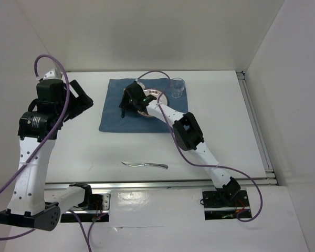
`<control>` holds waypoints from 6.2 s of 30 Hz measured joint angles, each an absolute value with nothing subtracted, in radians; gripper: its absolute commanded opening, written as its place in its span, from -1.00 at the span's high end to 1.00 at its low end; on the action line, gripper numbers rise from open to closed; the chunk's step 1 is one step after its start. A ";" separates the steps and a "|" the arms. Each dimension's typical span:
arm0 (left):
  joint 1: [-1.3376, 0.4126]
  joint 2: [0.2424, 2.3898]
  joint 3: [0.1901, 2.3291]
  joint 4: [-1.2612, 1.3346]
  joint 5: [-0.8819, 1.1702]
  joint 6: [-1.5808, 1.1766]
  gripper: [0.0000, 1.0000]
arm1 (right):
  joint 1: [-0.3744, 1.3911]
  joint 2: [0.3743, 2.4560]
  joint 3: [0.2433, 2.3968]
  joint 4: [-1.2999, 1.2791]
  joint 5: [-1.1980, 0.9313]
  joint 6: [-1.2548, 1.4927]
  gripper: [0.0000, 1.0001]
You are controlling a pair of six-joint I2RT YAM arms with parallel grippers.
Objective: Set the dinner table for one person
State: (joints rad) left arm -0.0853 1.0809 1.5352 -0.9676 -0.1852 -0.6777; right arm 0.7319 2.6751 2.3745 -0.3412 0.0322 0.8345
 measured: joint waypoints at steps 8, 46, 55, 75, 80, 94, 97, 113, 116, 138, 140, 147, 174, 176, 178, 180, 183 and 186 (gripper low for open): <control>-0.085 1.082 1.540 -0.969 -0.181 -0.650 -0.77 | 0.770 2.515 2.245 -0.322 0.025 0.755 -0.17; -0.085 1.120 1.483 -0.939 -0.043 -0.602 -0.75 | 1.079 1.827 1.185 -0.634 0.025 0.141 -0.35; -0.085 1.120 1.483 -0.942 -0.047 -0.602 -0.75 | 1.067 1.845 1.169 -0.545 0.038 0.102 -0.04; -0.085 1.120 1.483 -0.942 -0.049 -0.602 -0.75 | 1.021 1.842 1.166 -0.516 -0.054 0.066 1.00; -0.085 1.120 1.483 -0.942 -0.050 -0.602 -0.75 | 1.021 1.796 1.170 -0.588 -0.045 0.095 1.00; -0.085 1.120 1.483 -0.934 -0.052 -0.602 -0.75 | 0.965 1.709 1.237 -0.642 0.041 0.287 1.00; -0.085 1.120 1.483 -0.934 -0.052 -0.602 -0.75 | 0.932 1.703 1.238 -0.648 0.065 0.327 1.00; -0.085 1.120 1.483 -0.934 -0.057 -0.602 -0.75 | 0.587 1.618 1.261 -0.702 0.184 0.408 1.00; -0.085 1.120 1.483 -0.934 -0.058 -0.602 -0.75 | 0.544 1.660 1.301 -0.694 0.184 0.406 1.00; -0.085 1.120 1.483 -0.935 -0.076 -0.602 -0.75 | 0.387 1.994 1.524 -0.637 0.107 0.379 1.00; -0.085 1.121 1.483 -0.935 -0.080 -0.602 -0.75 | 0.384 2.023 1.558 -0.638 0.100 0.374 1.00; -0.085 1.131 1.484 -0.936 -0.094 -0.601 -0.75 | 0.374 2.101 1.666 -0.643 0.089 0.364 1.00; -0.085 1.138 1.494 -0.935 -0.107 -0.601 -0.75 | 0.371 2.115 1.595 -0.646 0.079 0.373 1.00; -0.085 1.138 1.494 -0.936 -0.107 -0.601 -0.75 | 0.371 2.115 1.595 -0.646 0.080 0.375 1.00; -0.085 1.138 1.494 -0.935 -0.107 -0.601 -0.75 | 0.371 2.115 1.597 -0.647 0.081 0.377 1.00; -0.085 1.138 1.494 -0.935 -0.107 -0.601 -0.75 | 0.371 2.115 1.604 -0.648 0.083 0.377 1.00; -0.085 1.138 1.494 -0.935 -0.107 -0.601 -0.75 | 0.371 2.115 1.625 -0.650 0.083 0.378 1.00; -0.085 1.138 1.494 -0.935 -0.107 -0.601 -0.75 | 0.371 2.115 1.644 -0.649 0.084 0.378 1.00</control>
State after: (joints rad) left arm -0.0853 1.1381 1.4940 -0.9352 -0.1074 -0.6014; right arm 0.3706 2.1155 1.6440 -0.6491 0.0841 0.3779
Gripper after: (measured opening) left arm 0.876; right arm 0.263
